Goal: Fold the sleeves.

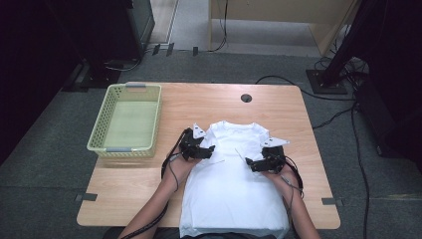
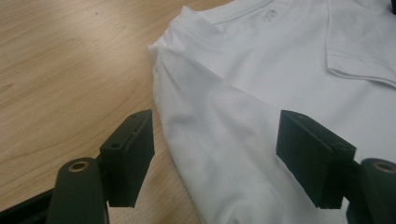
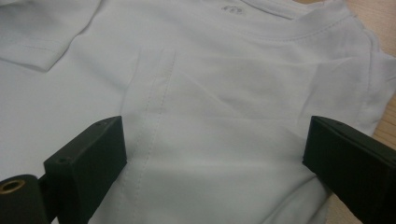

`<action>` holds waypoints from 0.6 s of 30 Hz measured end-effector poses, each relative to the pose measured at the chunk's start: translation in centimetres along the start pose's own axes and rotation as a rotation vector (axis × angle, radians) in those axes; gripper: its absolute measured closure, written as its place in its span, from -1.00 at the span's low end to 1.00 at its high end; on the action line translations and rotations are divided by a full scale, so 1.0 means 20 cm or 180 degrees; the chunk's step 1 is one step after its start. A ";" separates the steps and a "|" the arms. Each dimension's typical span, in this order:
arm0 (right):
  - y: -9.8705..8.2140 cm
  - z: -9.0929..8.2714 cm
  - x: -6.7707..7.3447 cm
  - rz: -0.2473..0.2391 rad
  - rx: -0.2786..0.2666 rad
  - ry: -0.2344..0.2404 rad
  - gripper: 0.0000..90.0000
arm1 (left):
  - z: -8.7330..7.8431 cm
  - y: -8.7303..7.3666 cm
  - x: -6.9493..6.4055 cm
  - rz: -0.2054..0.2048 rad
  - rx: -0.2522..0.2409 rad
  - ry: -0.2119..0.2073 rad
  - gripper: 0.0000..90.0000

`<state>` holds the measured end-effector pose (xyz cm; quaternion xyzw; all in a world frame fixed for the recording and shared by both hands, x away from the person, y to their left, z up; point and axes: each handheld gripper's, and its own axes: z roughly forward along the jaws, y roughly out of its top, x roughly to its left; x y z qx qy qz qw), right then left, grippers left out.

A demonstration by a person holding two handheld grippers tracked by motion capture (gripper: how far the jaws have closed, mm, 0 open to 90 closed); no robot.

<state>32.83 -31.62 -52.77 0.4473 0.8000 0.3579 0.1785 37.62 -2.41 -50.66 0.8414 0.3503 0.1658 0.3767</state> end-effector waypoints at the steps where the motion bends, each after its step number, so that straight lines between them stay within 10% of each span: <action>1: 0.01 0.00 0.00 0.0016 0.0027 -0.0009 -0.86 | 0.01 0.00 0.00 0.0058 0.0017 0.0030 -0.43; 18: 0.05 -0.02 -0.06 0.0142 0.0016 -0.0107 -0.66 | 0.08 -0.01 0.05 0.0042 0.0099 -0.0132 -0.51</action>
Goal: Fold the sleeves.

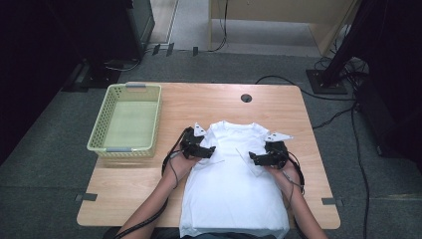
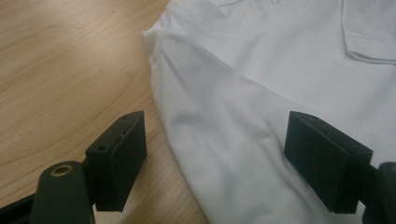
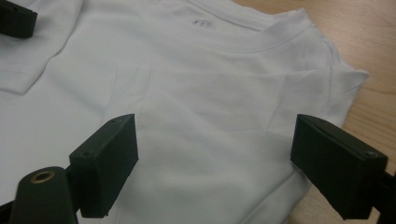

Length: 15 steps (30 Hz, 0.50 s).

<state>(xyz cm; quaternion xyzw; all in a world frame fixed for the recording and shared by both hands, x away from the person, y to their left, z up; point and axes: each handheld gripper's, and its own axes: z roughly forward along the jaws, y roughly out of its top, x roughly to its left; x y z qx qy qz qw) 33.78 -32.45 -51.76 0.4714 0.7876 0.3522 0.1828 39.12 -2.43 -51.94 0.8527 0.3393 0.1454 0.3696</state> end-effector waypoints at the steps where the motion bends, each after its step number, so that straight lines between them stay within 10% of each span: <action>1: 0.01 0.00 0.00 0.0005 -0.0018 -0.0023 -0.66 | 0.00 0.00 0.00 0.0012 0.0000 0.0002 -0.51; 15: 0.08 0.00 -0.04 -0.0029 -0.0041 -0.0067 -0.59 | 0.02 0.07 0.06 0.0003 -0.0012 -0.0062 -0.51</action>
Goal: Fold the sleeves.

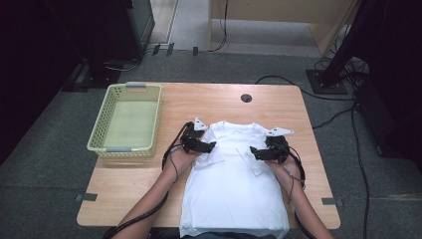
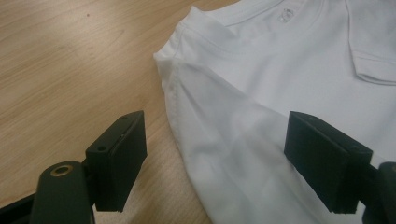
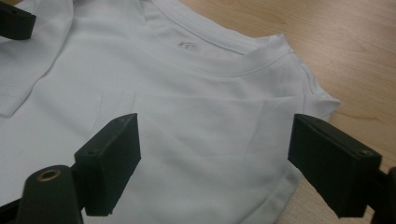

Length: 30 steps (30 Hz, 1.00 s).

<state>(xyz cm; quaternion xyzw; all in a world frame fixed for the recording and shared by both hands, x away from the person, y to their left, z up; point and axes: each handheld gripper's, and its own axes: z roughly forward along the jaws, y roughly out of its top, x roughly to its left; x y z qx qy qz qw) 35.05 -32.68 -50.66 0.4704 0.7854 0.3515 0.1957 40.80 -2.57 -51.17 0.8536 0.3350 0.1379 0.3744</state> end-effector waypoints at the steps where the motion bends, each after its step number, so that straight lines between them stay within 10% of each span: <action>1: 0.00 0.00 0.00 -0.0013 -0.0003 0.0009 -0.58 | 0.00 0.00 0.00 0.0000 0.0000 0.0000 -0.51; 30: 0.04 0.07 -0.10 0.0008 -0.0038 -0.0144 -0.40 | 0.07 0.10 0.08 0.0046 -0.0038 -0.0060 -0.49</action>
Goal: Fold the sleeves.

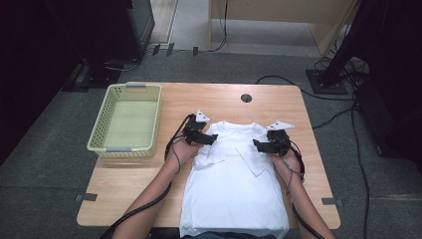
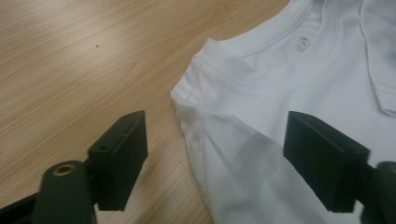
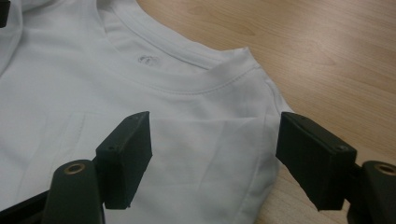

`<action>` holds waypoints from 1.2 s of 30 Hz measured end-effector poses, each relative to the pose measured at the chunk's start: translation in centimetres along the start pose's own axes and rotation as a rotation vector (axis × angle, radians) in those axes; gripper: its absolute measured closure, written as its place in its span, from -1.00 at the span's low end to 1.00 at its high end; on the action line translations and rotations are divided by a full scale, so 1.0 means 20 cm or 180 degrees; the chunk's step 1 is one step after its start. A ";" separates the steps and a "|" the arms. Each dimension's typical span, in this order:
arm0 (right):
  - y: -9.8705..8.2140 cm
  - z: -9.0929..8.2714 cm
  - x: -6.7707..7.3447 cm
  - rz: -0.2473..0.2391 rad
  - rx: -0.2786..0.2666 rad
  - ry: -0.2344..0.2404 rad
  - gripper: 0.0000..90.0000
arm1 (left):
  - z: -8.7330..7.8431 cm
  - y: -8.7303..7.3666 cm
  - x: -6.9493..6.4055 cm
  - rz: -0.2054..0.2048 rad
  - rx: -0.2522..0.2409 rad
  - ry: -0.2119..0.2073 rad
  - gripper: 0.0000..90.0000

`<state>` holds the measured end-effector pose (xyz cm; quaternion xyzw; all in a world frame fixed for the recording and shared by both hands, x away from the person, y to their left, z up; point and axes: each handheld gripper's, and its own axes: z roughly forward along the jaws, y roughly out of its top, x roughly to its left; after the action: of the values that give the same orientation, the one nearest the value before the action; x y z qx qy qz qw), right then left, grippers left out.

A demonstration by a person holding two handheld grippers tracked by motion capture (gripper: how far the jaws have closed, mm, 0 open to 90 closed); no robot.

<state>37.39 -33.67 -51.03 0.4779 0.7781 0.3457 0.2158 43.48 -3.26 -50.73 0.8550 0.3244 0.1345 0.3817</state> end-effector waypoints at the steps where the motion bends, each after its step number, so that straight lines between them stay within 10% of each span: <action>1: 0.00 0.00 -0.01 0.0015 0.0008 -0.0009 -0.40 | 0.01 0.00 0.00 0.0002 0.0003 0.0006 -0.43; 20: -0.02 0.03 -0.10 0.0054 0.0065 -0.0237 0.44 | 0.02 0.00 0.04 -0.0185 0.0159 0.0079 0.68; 36: -0.03 0.02 -0.16 0.0137 0.0072 -0.0353 0.39 | 0.00 -0.02 0.10 -0.0154 0.0100 0.0191 0.50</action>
<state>38.75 -36.62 -51.69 0.5154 0.7584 0.3144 0.2457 44.78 -1.82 -51.11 0.8483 0.3584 0.1458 0.3614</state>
